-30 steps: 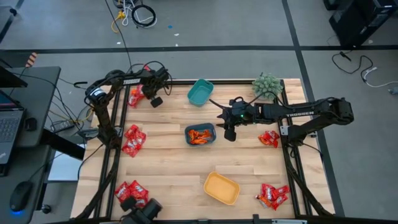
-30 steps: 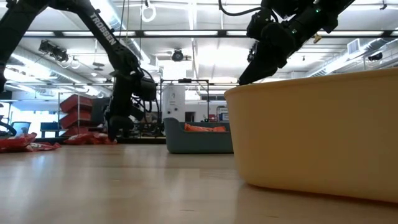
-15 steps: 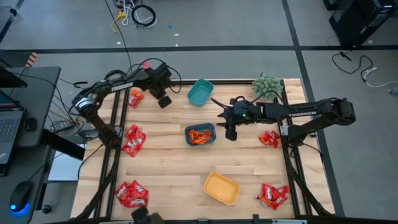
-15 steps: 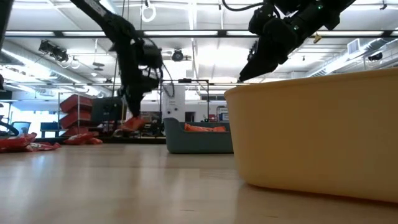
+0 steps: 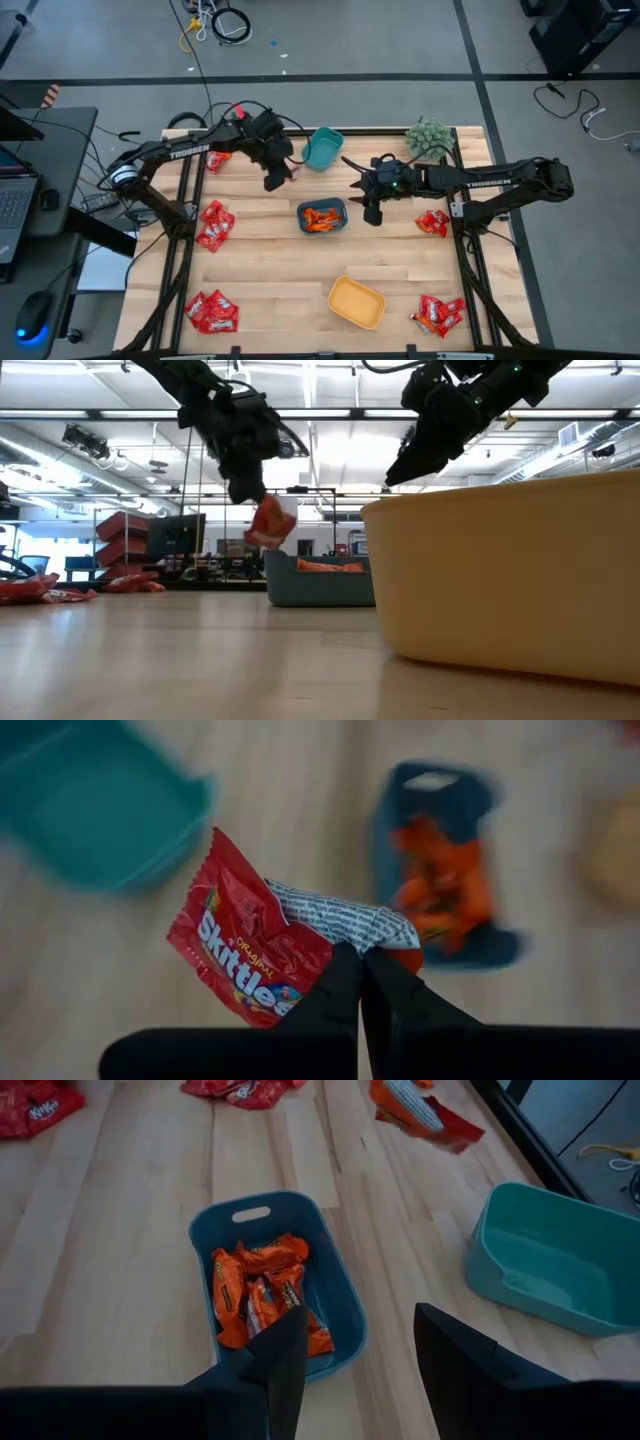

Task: Sort candy
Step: Move the orange and red chocolate to the center

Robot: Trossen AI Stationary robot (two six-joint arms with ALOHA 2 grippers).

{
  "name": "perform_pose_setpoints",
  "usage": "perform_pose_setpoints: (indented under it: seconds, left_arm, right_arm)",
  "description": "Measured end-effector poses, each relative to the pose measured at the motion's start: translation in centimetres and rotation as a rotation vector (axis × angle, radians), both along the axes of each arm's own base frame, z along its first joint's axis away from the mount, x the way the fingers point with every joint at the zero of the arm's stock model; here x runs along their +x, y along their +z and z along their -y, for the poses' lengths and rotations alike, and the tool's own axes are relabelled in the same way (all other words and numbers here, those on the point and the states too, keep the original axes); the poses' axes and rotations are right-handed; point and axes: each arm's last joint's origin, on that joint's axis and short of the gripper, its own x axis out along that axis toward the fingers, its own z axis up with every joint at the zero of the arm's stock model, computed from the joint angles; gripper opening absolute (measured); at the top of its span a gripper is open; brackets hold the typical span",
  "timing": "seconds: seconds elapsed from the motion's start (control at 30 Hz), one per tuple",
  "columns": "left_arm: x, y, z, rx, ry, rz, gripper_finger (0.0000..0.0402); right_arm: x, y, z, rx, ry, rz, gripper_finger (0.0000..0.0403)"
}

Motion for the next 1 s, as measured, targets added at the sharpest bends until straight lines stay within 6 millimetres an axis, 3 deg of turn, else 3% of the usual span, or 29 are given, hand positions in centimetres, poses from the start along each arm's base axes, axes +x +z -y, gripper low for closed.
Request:
perform_pose_setpoints:
  seconds: [0.17, 0.47, 0.57, 0.8, 1.0]
  left_arm:
    - [1.2, 0.3, 1.5, -0.006, -0.085, 0.060, 0.0000]
    - [3.1, -0.3, 5.4, 0.226, -0.165, -0.037, 0.0000]
    - [3.1, -1.1, 5.3, 0.291, -0.109, -0.133, 0.0000]
    - [2.5, -4.7, 3.1, 0.268, 0.071, -0.426, 0.0000]
    - [2.6, -7.4, 2.3, 0.215, 0.083, -0.542, 0.0010]
  right_arm:
    - [0.0, 0.0, 0.0, 0.002, 0.003, 0.001, 0.0169]
    - [0.9, -0.9, 0.1, 0.006, 0.006, -0.005, 0.0169]
    - [1.2, -1.2, 0.1, 0.007, 0.008, -0.003, 0.0169]
    - [1.3, -1.1, 0.0, 0.004, 0.014, 0.008, 0.0169]
    - [1.3, -1.1, -0.1, 0.008, 0.022, 0.006, 0.0171]
